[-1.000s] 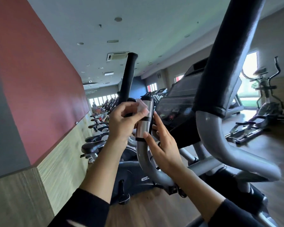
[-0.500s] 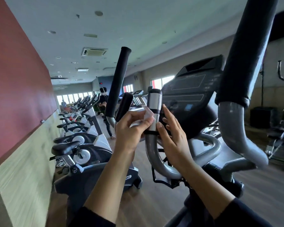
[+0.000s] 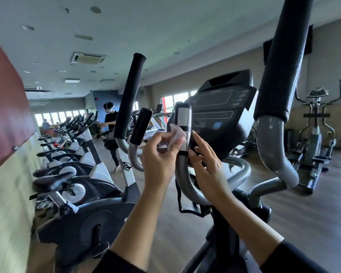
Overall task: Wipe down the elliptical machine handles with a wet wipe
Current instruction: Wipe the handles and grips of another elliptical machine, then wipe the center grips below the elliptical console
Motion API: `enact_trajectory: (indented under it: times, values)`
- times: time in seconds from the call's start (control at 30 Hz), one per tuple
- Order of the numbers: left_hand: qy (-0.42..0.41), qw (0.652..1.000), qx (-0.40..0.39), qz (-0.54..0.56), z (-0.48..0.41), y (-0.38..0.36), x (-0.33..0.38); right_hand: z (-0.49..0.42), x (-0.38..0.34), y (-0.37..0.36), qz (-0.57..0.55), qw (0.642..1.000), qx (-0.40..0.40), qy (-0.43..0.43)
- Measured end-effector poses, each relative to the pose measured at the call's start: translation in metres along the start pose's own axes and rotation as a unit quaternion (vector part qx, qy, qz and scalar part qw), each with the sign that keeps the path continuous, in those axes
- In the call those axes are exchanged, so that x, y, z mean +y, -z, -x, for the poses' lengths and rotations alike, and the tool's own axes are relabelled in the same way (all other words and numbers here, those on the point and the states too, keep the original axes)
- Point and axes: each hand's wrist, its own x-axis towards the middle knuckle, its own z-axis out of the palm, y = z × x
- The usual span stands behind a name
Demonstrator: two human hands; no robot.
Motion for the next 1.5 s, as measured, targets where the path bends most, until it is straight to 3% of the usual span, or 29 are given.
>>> enact_trajectory:
  times: [0.27, 0.5, 0.67, 0.87, 1.2, 1.5]
  values:
    - [0.004, 0.996, 0.047, -0.071, 0.04, 0.008, 0.006, 0.03, -0.014, 0.029, 0.14, 0.987, -0.063, -0.039]
    - [0.043, 0.994, 0.04, -0.095, 0.108, 0.011, 0.01, 0.078, -0.022, 0.082, 0.246, 0.964, -0.102, -0.026]
    - [0.062, 0.989, -0.027, -0.13, 0.176, -0.011, 0.025, 0.133, -0.02, 0.142, 0.324, 0.931, -0.142, -0.086]
    - [0.132, 0.963, -0.169, -0.163, 0.269, -0.075, 0.067, 0.214, -0.007, 0.236, 0.371, 0.897, -0.159, -0.179]
    - [0.167, 0.92, -0.344, -0.08, 0.42, -0.211, 0.125, 0.324, 0.023, 0.408, 0.44, 0.829, -0.071, -0.338]
    - [0.171, 0.886, -0.428, -0.046, 0.473, -0.374, 0.111, 0.32, 0.117, 0.517, 0.48, 0.777, -0.037, -0.405]
